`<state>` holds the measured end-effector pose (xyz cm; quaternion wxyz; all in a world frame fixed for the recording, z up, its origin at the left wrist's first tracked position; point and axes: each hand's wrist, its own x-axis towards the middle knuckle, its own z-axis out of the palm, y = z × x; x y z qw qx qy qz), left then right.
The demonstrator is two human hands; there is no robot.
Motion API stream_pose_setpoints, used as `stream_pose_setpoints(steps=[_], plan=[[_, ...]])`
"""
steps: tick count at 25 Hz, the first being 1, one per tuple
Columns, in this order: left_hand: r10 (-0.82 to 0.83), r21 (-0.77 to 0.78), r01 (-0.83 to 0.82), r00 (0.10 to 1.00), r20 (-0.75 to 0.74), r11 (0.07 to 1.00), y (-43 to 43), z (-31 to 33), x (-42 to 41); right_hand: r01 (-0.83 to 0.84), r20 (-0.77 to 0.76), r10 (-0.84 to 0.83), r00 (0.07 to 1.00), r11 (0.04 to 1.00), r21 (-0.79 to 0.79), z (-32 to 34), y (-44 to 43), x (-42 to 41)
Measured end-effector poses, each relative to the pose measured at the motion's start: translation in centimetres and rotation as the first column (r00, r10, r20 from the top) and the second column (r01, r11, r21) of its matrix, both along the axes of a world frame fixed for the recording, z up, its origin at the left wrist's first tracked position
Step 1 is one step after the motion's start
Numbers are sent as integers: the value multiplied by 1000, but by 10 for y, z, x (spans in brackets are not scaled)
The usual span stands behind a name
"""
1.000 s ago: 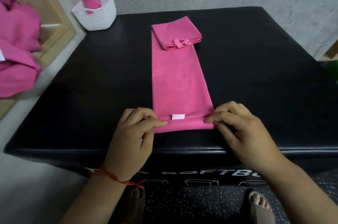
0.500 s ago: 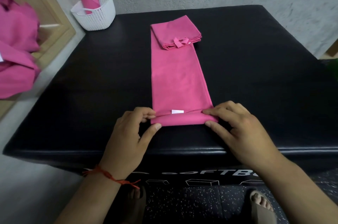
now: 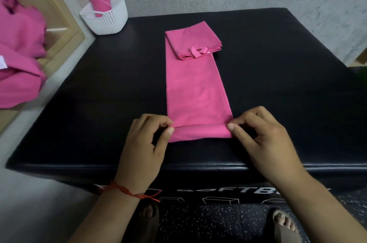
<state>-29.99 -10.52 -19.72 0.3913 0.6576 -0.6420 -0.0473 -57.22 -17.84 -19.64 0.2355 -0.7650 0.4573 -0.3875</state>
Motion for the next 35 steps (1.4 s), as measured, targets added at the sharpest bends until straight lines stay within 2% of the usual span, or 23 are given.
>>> stream_pose_setpoints(steps=[5,8,12,16,20,26,32,35], plan=[[-52,-113,66,991,120,991,1,-7,-3,-78,-138,49,989,975,-210,-5,5,-1],[-57,-123,79,984,170,989,5,-9,3,-87,-167,51,985,972,-218,-6,4,-5],[-38,-30,45,981,191,999,4,-10,3,-62,-200,27,979,983,-172,-10,1,-3],[-66,81,56,991,116,995,-1,-10,8,-37,-218,13,976,993,-109,-9,-2,-1],[50,134,-29,987,-155,991,-2,-5,5,17,-207,-31,978,997,-72,-10,-3,3],[-3,169,36,981,-195,985,2,3,6,-16,-140,13,990,1000,-26,-4,2,-2],[71,168,-56,994,-84,984,-8,0,6,23,-46,-21,999,999,36,-4,-2,-1],[117,130,-120,993,34,984,-12,-5,4,27,-36,-26,999,999,38,-4,-3,-3]])
